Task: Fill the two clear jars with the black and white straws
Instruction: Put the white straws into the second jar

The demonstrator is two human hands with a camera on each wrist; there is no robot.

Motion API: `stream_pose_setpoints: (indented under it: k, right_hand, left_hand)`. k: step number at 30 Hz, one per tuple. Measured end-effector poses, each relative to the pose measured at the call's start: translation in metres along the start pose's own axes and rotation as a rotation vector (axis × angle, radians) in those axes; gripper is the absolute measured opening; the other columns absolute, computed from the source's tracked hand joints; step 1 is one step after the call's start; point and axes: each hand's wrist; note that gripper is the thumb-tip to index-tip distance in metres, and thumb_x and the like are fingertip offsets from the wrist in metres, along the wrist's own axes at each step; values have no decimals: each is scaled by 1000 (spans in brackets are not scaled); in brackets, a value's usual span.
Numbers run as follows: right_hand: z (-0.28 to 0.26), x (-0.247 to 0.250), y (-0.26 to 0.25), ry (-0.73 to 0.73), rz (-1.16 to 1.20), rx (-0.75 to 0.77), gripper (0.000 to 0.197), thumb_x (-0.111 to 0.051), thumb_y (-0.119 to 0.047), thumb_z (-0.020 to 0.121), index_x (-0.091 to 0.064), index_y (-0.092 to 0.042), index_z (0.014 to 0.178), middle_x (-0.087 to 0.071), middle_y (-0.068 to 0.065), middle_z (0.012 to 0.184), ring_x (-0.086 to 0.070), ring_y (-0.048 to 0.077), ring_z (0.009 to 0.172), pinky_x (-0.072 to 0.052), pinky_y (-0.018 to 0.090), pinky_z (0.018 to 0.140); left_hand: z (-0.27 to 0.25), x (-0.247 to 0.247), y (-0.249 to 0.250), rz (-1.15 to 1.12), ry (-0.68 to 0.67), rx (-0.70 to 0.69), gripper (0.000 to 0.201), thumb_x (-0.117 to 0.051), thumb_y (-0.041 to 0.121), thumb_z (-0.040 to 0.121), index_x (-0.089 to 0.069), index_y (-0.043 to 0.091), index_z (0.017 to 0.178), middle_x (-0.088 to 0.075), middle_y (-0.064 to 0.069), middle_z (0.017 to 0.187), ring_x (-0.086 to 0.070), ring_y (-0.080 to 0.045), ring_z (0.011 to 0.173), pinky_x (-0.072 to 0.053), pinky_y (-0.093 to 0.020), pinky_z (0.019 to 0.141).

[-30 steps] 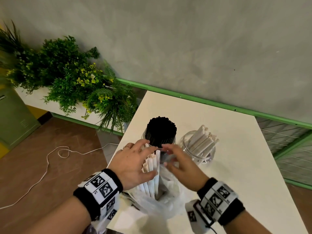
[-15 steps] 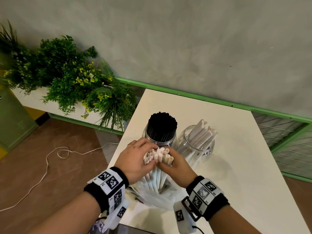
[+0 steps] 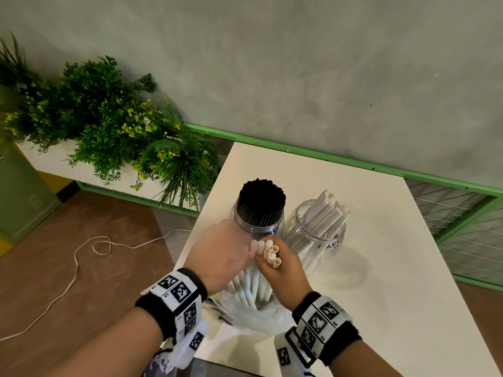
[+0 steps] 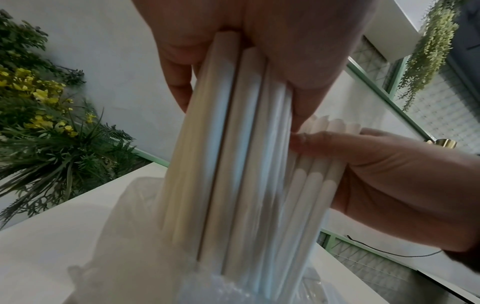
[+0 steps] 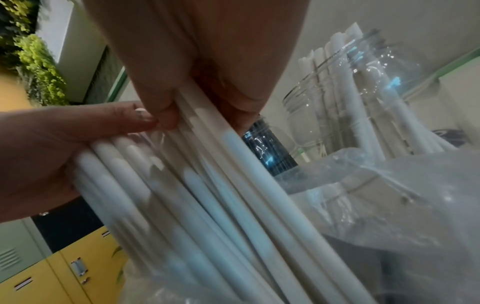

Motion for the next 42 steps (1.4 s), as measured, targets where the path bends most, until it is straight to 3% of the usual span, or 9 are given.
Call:
stream_pose_setpoints:
  k: [7, 12, 14, 18, 23, 27, 31, 34, 42]
  right_hand:
    - [0, -1, -11, 10, -81, 93, 41, -62, -1, 85, -54, -29, 113, -65, -9, 97, -64, 12, 88, -54, 29, 77]
    - [-4, 7, -17, 116, -145, 149, 59, -60, 1, 85, -47, -46, 118, -65, 0, 87, -61, 11, 72, -51, 24, 63]
    - [-5, 11, -16, 177, -215, 222, 57, -58, 2, 85, -49, -42, 120, -62, 2, 97, -58, 5, 83, -44, 11, 70]
    - [-3, 13, -15, 182, -250, 265, 44, -53, 3, 83, -57, -30, 112, -59, 4, 104, -61, 9, 95, -43, 9, 77]
    - [0, 23, -27, 317, -109, 227, 45, -50, 8, 87, -57, -31, 106, -65, 7, 101, -61, 16, 102, -44, 19, 87]
    - [7, 41, -47, 412, 29, 180, 35, -47, 14, 90, -55, -17, 105, -64, 18, 102, -65, 12, 96, -45, 18, 85]
    - [27, 75, -88, 511, 165, 254, 32, -46, 11, 92, -54, -19, 102, -62, -1, 96, -66, 25, 97, -51, 36, 89]
    - [49, 101, -111, 635, 132, 382, 34, -45, 8, 89, -51, -23, 103, -58, 3, 99, -63, 29, 99, -47, 49, 94]
    - [72, 127, -99, 837, 37, 470, 36, -39, 7, 88, -45, -24, 105, -47, 13, 108, -62, 24, 102, -47, 37, 95]
  left_hand:
    - [2, -1, -1, 20, -9, 2, 40, -37, 54, 81, -64, 31, 100, -48, 11, 104, -49, -11, 93, -26, -22, 75]
    - [1, -2, 0, 18, 10, -3, 32, -40, 52, 83, -65, 34, 92, -48, 12, 104, -47, -9, 93, -26, -22, 77]
    - [0, -3, 0, 38, 6, 0, 34, -40, 52, 83, -65, 32, 93, -49, 11, 104, -48, -11, 93, -27, -23, 77]
    - [2, -5, 1, 50, -6, 4, 29, -42, 51, 83, -64, 36, 91, -48, 12, 104, -48, -10, 93, -26, -22, 76]
    - [3, -6, 2, 20, -8, 15, 31, -40, 53, 82, -65, 36, 90, -48, 12, 103, -47, -10, 93, -27, -22, 77]
    - [5, -7, 2, 27, -16, 21, 32, -39, 53, 81, -64, 36, 90, -47, 13, 103, -47, -10, 93, -29, -23, 78]
    - [9, -8, 4, 34, -34, 30, 36, -35, 55, 80, -64, 37, 90, -45, 13, 101, -47, -13, 93, -36, -27, 82]
    - [12, -8, 7, 24, -32, 43, 39, -33, 56, 77, -64, 36, 89, -44, 13, 100, -47, -14, 92, -37, -28, 83]
    - [9, -10, 6, 15, 14, 29, 34, -37, 52, 78, -66, 35, 86, -47, 13, 99, -49, -15, 87, -32, -24, 79]
Point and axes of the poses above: each hand's wrist, its own z-axis towards the middle knuckle, its own x-axis out of the back of the hand, y = z × x
